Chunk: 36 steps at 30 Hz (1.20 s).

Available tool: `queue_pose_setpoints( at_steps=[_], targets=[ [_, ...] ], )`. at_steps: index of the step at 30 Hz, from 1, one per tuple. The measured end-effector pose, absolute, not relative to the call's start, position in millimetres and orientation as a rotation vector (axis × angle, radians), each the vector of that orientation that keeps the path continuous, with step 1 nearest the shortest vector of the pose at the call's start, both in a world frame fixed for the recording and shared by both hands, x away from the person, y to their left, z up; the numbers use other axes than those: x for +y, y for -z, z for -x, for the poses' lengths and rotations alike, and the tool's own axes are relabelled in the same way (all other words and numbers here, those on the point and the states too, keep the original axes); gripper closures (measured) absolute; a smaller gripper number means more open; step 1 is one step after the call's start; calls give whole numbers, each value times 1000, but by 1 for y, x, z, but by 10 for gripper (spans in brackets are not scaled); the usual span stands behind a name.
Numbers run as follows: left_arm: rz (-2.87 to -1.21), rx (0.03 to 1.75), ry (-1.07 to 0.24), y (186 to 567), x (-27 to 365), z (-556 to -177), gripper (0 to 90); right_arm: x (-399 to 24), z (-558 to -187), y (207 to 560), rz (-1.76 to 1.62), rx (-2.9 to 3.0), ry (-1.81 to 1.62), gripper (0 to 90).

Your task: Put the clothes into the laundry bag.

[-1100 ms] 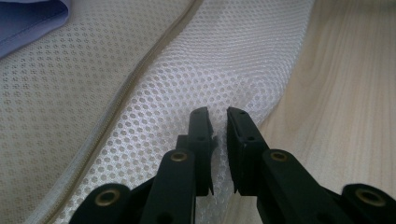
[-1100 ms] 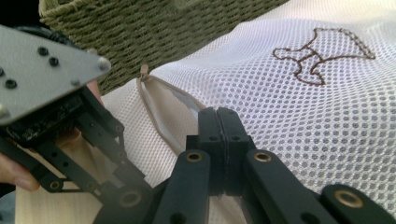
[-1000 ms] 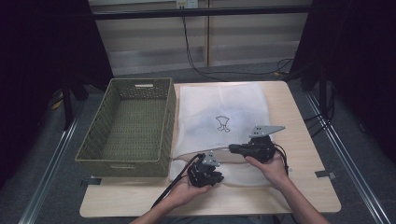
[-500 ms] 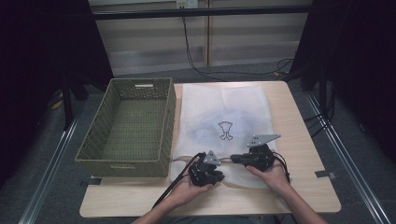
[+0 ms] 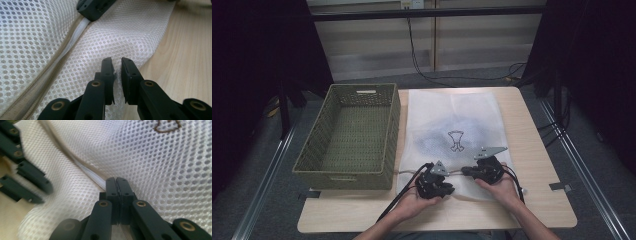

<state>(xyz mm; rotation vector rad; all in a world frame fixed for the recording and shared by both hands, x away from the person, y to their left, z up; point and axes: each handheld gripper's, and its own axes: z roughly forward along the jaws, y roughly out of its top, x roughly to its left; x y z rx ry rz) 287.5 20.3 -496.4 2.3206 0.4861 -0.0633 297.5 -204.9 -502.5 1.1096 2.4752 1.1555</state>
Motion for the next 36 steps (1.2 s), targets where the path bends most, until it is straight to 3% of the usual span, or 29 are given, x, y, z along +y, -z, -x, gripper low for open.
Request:
queue_pose_setpoints(
  at_steps=[8,12,14,16,23,27,28,36],
  targets=[
    [-2370,413,8,494,17,-284,794,-207,-299,505,-1133,2466,-1166,885],
    [-2339,462,37,495,17,-283,757,-208,-299,505,-1157,2454,-1182,867],
    [-2333,452,57,495,18,-283,696,-210,-300,505,-1169,2453,-1200,846],
    [-2301,447,70,496,18,-282,611,-211,-299,502,-1187,2447,-1253,765],
    [-2228,500,72,486,23,-282,421,-214,-296,492,-1191,2403,-1322,652],
    [-2206,510,33,474,31,-281,319,-221,-292,483,-1205,2348,-1394,544],
    [-2182,507,26,470,36,-281,259,-225,-290,479,-1201,2335,-1458,487],
    [-2152,512,-59,442,65,-275,205,-231,-282,456,-1148,2269,-1533,370]
  ],
)
